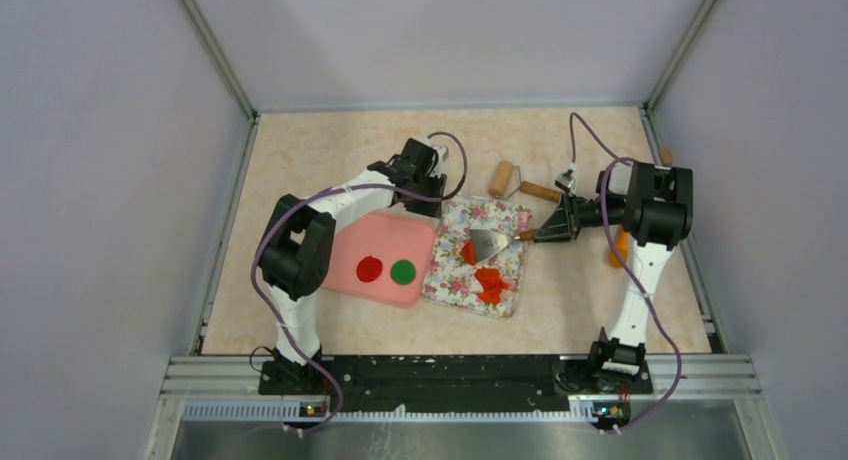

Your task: Roll out the dumpling wrappers from the dough

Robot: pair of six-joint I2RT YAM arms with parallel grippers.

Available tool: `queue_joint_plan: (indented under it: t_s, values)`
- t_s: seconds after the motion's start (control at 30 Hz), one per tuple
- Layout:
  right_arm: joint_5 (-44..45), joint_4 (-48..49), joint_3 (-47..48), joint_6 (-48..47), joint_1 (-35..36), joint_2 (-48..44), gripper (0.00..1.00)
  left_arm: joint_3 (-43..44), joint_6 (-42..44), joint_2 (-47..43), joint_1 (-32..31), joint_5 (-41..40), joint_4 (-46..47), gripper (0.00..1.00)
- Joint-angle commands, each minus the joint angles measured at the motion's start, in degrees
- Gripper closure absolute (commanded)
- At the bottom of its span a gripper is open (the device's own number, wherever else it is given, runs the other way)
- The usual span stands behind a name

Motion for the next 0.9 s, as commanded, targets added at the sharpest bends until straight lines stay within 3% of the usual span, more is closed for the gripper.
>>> queue_joint_plan:
  t_s: [0.0, 0.17, 0.33, 0.47, 0.6, 0.87]
  values:
    - [-3.46, -1.5, 0.39, -1.77, 0.7, -2.16, 1.0, 0.83, 1.68, -1.55, 0.1, -0.89, -0.23, 0.61]
    - [-0.22, 0.85, 1.08, 0.62, -0.32, -2.26, 1.0, 0.32, 1.72, -2.43, 0.71, -0.97, -0.34, 0.6]
    - [10.09, 14.21, 0.83, 14.03, -1.62, -6.25, 1.0, -0.43, 1.05, -2.25, 0.85, -0.17, 0.05, 0.59]
    - [13.3, 16.33, 1.57, 18.13, -1.4, -5.41, 1.0, -0.6, 0.4, -1.88, 0.81, 0.51, 0.56, 0.59]
    - [17.43, 23.01, -1.99, 24.08, 1.1, -7.28, 1.0, -0.95, 0.26, -1.92, 0.86, 0.66, 0.79, 0.58]
    - [18.79, 26.78, -3.4, 27.92, 5.66, -6.49, 1.0, -3.89, -0.18, -2.33, 0.86, 1.87, 0.89, 0.57]
